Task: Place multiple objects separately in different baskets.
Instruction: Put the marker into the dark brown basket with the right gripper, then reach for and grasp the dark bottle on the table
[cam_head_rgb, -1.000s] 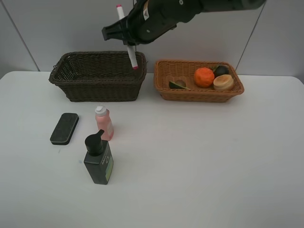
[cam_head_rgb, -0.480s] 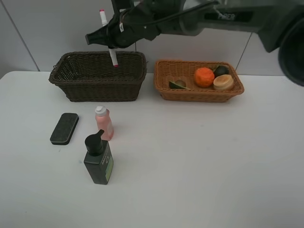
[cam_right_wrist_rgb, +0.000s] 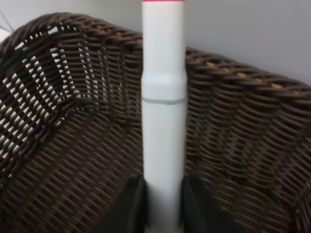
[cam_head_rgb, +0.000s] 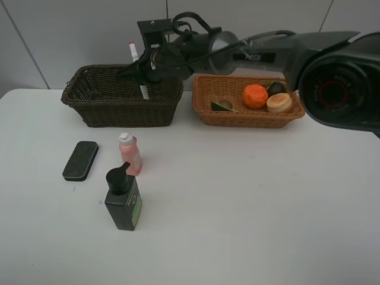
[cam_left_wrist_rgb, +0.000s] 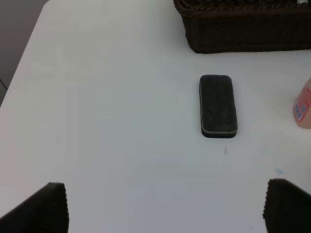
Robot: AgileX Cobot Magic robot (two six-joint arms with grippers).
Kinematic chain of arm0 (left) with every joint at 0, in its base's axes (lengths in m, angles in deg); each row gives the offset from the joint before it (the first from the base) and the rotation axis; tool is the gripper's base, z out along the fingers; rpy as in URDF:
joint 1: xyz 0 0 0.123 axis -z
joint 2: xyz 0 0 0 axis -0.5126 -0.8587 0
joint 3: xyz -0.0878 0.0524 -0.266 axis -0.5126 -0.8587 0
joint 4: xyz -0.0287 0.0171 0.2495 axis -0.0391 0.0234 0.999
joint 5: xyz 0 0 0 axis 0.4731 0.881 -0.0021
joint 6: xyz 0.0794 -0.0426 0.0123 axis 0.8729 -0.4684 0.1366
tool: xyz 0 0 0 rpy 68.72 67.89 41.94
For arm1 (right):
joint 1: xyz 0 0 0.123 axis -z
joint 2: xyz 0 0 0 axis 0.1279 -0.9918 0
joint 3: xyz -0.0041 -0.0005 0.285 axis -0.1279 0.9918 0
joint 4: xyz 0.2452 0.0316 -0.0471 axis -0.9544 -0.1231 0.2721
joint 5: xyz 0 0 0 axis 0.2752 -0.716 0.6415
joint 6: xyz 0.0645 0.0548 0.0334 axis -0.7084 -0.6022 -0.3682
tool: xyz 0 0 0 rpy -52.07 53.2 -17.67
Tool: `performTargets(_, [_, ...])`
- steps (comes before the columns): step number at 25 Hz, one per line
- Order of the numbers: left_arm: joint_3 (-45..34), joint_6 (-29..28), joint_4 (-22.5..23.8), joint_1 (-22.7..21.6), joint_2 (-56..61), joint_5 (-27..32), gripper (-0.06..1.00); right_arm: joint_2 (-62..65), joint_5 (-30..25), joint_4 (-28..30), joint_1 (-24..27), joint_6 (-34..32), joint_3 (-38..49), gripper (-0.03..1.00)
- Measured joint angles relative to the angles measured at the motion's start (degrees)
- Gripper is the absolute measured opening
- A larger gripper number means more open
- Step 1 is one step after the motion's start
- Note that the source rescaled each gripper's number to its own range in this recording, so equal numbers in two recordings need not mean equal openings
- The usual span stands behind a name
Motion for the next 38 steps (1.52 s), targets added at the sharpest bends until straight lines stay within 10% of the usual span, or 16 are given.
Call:
performTargets(13, [0.0,0.0,0.0,0.0,0.0,0.0,1.0,-0.1,0.8,-1.9,0.0,0.0,0.0,0.04])
performTargets(18, [0.0,0.0,0.0,0.0,0.0,0.0,1.0,-0.1,0.5,-2.0,0.0,0.0,-0.1,0.75])
performTargets(21, [0.0,0.0,0.0,0.0,0.0,0.0,1.0,-0.1,0.5,-2.0,0.0,0.0,-0.2,0.94])
performTargets(38, [0.0,0.0,0.0,0.0,0.0,0.0,1.0,-0.1,0.0,-3.5,0.0,0.0,-0.4,0.99])
